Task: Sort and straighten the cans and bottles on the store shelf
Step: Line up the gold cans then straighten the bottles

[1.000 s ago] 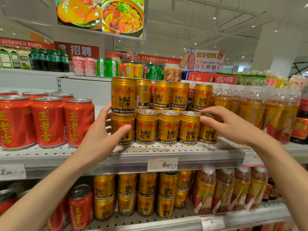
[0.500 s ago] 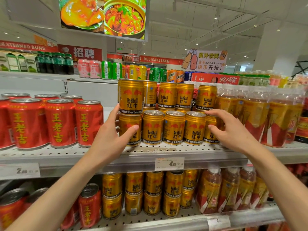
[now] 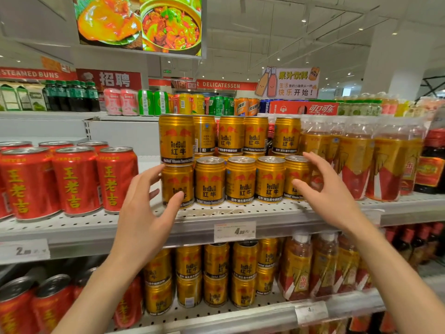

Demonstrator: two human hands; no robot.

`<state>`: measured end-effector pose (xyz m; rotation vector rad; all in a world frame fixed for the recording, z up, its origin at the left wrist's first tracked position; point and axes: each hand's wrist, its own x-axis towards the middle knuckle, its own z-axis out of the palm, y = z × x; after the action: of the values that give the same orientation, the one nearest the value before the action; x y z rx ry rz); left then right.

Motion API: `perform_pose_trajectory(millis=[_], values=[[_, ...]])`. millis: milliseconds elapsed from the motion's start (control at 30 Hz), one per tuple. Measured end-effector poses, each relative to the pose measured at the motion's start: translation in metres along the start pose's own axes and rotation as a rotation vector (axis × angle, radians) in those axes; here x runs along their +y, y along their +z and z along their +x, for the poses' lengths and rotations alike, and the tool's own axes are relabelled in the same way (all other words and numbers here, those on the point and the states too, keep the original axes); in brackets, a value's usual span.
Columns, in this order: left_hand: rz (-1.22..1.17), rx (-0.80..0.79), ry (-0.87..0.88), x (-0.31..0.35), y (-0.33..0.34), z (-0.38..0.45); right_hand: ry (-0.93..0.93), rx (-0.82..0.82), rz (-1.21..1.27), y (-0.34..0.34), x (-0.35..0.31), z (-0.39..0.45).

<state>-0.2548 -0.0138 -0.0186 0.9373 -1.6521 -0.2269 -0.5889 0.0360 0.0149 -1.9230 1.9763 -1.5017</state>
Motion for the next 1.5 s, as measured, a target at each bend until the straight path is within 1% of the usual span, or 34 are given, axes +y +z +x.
perform_pose_trajectory(millis=[100,200,300,367,467,567,667,900,967,1067,1200,1267,1333,1500], values=[[0.037,0.068,0.021,0.016,0.01,-0.019,0.03,0.001,0.144,-0.005,0.013,-0.017],[0.009,0.093,0.014,0.038,0.033,-0.036,0.018,0.013,0.275,-0.014,0.03,-0.028],[-0.055,0.081,-0.027,0.065,0.066,-0.047,0.008,0.012,0.39,-0.031,0.048,-0.037],[-0.112,0.06,-0.059,0.085,0.096,-0.054,0.003,-0.028,0.459,-0.045,0.064,-0.04],[-0.172,0.027,-0.091,0.115,0.145,-0.062,0.026,-0.098,0.486,-0.069,0.094,-0.04],[-0.206,-0.023,-0.122,0.14,0.186,-0.064,0.02,-0.152,0.43,-0.095,0.126,-0.033],[-0.206,-0.041,-0.128,0.157,0.217,-0.06,0.015,-0.15,0.403,-0.124,0.152,-0.023],[-0.13,-0.094,-0.041,0.187,0.258,-0.041,-0.011,-0.13,0.236,-0.165,0.189,-0.002],[-0.105,-0.111,-0.015,0.192,0.269,-0.033,-0.026,-0.063,0.184,-0.173,0.192,0.005],[-0.045,-0.13,0.006,0.197,0.289,-0.015,0.002,0.045,0.104,-0.18,0.188,0.019],[0.113,-0.11,0.039,0.203,0.315,0.009,-0.019,0.013,-0.161,-0.176,0.174,0.038],[0.178,-0.078,0.067,0.203,0.321,0.018,-0.035,-0.004,-0.248,-0.174,0.169,0.043],[0.204,-0.071,0.065,0.203,0.322,0.025,-0.033,-0.016,-0.274,-0.174,0.167,0.046],[0.231,-0.132,0.076,0.199,0.312,0.031,-0.048,-0.043,-0.229,-0.177,0.166,0.044]])
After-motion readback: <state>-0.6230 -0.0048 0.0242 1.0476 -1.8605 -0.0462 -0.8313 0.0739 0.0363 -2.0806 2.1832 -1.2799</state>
